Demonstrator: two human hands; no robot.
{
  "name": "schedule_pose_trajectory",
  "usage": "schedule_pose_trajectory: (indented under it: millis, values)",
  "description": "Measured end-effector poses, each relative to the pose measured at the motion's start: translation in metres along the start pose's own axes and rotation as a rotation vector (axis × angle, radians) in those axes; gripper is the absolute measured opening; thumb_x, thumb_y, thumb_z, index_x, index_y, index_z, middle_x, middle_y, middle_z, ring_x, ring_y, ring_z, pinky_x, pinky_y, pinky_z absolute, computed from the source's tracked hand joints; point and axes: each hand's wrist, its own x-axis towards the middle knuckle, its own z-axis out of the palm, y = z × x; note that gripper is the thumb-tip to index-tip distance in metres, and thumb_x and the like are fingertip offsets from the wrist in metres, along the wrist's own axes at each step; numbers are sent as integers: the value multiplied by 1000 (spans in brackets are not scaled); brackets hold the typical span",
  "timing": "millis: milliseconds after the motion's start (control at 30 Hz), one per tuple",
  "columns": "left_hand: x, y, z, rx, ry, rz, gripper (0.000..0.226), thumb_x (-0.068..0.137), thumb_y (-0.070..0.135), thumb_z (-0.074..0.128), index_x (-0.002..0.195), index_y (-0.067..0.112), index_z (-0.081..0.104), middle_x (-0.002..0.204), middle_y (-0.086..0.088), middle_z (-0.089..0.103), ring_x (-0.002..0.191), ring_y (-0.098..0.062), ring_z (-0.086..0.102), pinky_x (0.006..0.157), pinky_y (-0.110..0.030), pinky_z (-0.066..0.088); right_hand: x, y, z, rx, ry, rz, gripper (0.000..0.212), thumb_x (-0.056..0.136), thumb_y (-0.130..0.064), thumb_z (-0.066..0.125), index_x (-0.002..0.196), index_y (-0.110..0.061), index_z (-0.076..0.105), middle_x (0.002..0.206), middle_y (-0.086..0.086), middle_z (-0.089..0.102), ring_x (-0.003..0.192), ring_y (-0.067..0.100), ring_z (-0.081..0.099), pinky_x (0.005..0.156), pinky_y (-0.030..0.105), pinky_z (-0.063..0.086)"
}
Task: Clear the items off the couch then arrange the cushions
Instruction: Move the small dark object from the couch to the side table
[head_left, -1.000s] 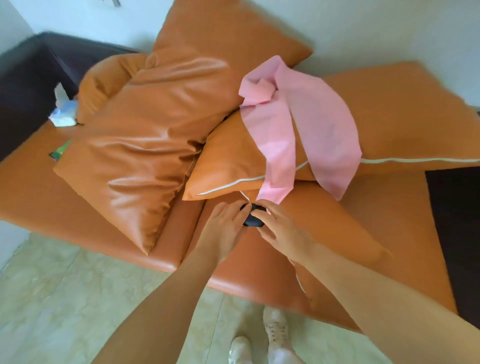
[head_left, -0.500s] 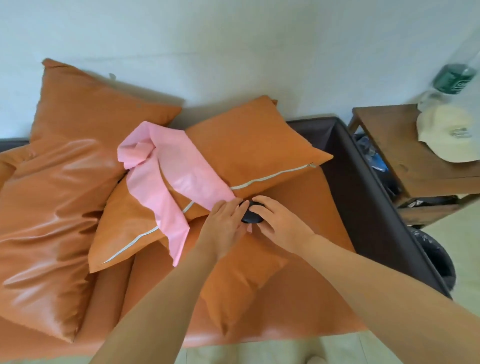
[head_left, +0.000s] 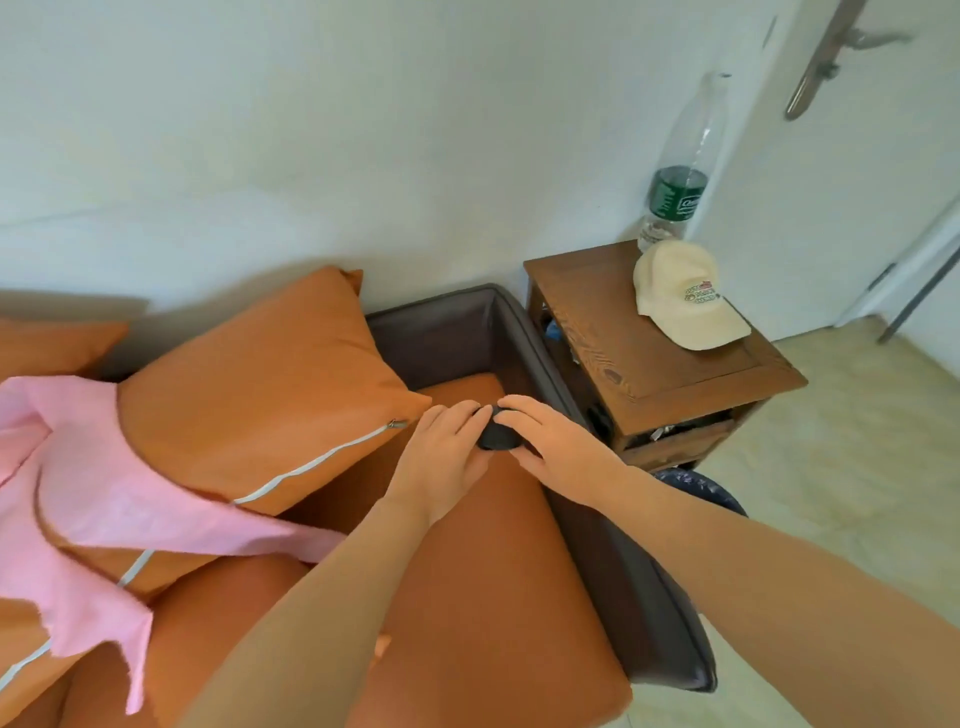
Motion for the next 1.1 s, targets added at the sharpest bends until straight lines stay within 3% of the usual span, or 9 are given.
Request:
schedule_pose_trajectory:
  millis: [133,267,433,600,767,967,1100]
  values:
    - [48,4,24,-22,-19,14,43,89,31,49,122,7,61,115,-10,64,100,-25,61,95,-33,40,8,42,-19,1,8,54,46,89,-6,61,134,-7,50,140,8,48,128,22,47,110,29,34]
    - [91,-2,45,-63,-1,61,45,81,18,74,122,6,61,114,-9,64,98,-26,62,95,-33,39,26,76,-37,-10,-6,71,47,86,-3,63,132,-5,51,137,10,49,121,23,51,106,27,36]
    - [140,-10,65,-74,8,57,49,78,15,79,122,4,62,115,-10,64,95,-27,61,95,-31,34,51,116,-50,10,13,120,47,85,0,63,130,-3,51,135,12,49,120,23,50,103,13,26]
    - [183,-17,96,-64,11,41,52,75,14,82,122,3,62,114,-12,64,94,-30,62,95,-32,35,73,171,-59,34,-46,102,47,85,-3,64,131,-6,50,137,9,47,118,23,51,104,32,40]
    - [224,-16,129,-64,-12,-38,55,75,14,82,124,2,61,118,-13,63,98,-33,62,92,-45,48,96,226,-70,39,-58,51,41,85,-2,64,125,-5,54,130,10,51,110,24,54,98,28,41]
    - [281,-23,182,-46,15,-126,51,77,8,77,125,4,60,121,-12,62,98,-31,61,93,-41,44,129,300,-65,86,-31,49,41,80,4,60,120,-3,56,120,12,56,105,28,55,93,46,46]
    - [323,-27,222,-46,36,-161,47,78,6,76,123,2,62,119,-14,63,99,-32,62,92,-42,44,153,357,-69,7,-98,51,45,79,1,61,123,-4,54,125,12,53,103,32,54,93,47,45]
